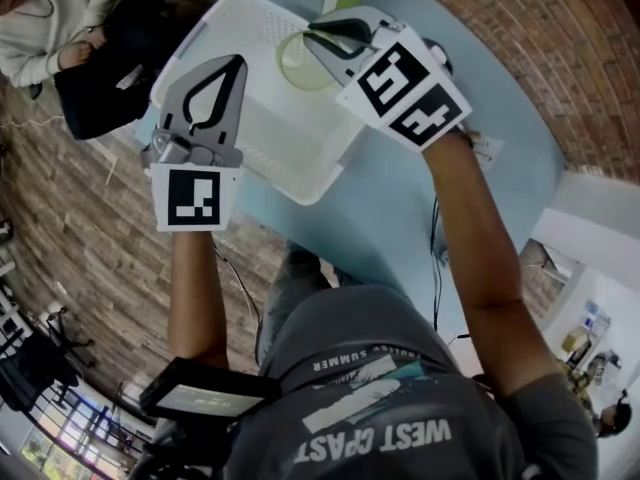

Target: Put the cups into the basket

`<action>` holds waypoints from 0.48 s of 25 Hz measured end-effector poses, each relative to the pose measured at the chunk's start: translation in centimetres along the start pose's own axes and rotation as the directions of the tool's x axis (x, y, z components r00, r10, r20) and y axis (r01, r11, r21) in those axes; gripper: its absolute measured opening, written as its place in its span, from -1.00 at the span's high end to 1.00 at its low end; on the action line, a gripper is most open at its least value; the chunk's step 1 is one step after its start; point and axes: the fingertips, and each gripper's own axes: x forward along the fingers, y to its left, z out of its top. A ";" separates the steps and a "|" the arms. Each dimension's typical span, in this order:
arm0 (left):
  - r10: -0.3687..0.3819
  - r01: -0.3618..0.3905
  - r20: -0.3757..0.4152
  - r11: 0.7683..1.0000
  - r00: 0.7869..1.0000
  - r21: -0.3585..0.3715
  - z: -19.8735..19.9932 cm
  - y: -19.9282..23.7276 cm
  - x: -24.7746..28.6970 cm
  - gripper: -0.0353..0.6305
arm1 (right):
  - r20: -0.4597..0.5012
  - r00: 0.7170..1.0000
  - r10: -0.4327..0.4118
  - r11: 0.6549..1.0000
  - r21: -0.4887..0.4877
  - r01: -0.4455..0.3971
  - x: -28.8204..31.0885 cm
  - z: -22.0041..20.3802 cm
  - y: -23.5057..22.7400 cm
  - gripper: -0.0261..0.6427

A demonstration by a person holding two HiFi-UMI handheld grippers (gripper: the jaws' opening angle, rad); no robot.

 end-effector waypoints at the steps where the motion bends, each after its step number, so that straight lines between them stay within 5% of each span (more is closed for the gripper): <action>1: 0.002 -0.002 -0.004 1.000 1.000 0.001 -0.2 0.1 0.0 0.89 | -0.002 1.000 0.004 1.000 0.002 -0.004 0.6 0.0 -0.1 0.82; 12: 0.026 -0.026 -0.045 1.000 0.999 -0.001 -2.9 1.8 0.0 0.89 | -0.051 0.993 0.110 0.994 0.016 -0.110 7.5 -0.7 2.2 0.82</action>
